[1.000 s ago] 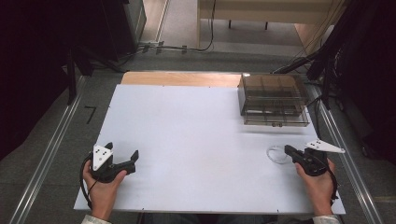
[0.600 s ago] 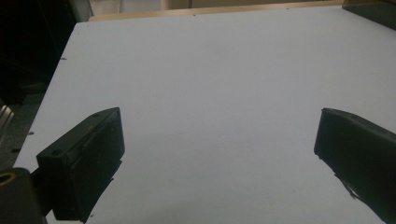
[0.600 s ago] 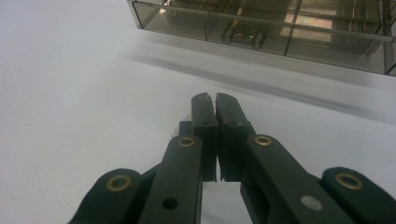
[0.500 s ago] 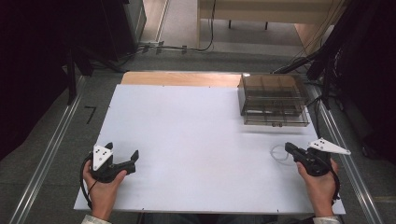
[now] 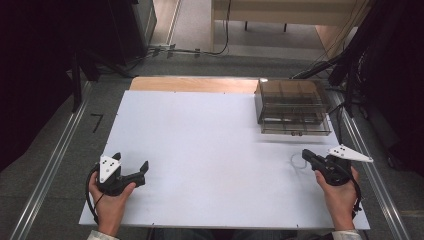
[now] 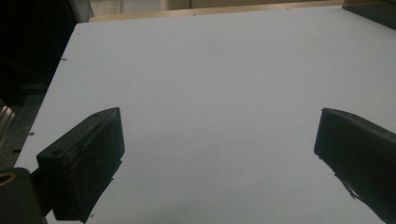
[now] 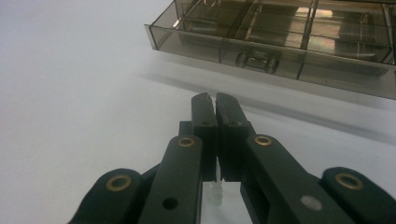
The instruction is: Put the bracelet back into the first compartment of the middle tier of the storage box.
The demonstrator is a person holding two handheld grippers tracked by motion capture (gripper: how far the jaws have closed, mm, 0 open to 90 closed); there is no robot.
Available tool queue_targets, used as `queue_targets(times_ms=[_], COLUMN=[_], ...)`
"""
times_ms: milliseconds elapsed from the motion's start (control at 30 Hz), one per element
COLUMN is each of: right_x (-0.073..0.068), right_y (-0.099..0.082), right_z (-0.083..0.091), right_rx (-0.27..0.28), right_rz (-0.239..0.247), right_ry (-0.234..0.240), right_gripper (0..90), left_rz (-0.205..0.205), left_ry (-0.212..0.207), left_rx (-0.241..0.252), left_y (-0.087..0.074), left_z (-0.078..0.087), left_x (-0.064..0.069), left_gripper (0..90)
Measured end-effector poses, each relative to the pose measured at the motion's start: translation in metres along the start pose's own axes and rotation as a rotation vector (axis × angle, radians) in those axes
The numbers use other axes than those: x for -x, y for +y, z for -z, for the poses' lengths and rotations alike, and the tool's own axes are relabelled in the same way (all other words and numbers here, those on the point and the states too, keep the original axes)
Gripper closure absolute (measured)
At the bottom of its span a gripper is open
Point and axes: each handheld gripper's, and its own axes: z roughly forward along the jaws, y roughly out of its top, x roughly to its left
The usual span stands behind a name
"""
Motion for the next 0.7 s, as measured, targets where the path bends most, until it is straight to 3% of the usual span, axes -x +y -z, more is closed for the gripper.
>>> queue_targets(times_ms=[700], right_x=[-0.009], right_y=[0.013], right_z=[-0.011], right_rx=[0.014], right_rz=[0.020], right_ry=[0.015], right_gripper=[85.4], left_rz=[0.001], left_ry=[0.000], left_rx=[0.002], left_y=[0.000], left_z=[0.001], left_x=[0.000], left_gripper=[1.8])
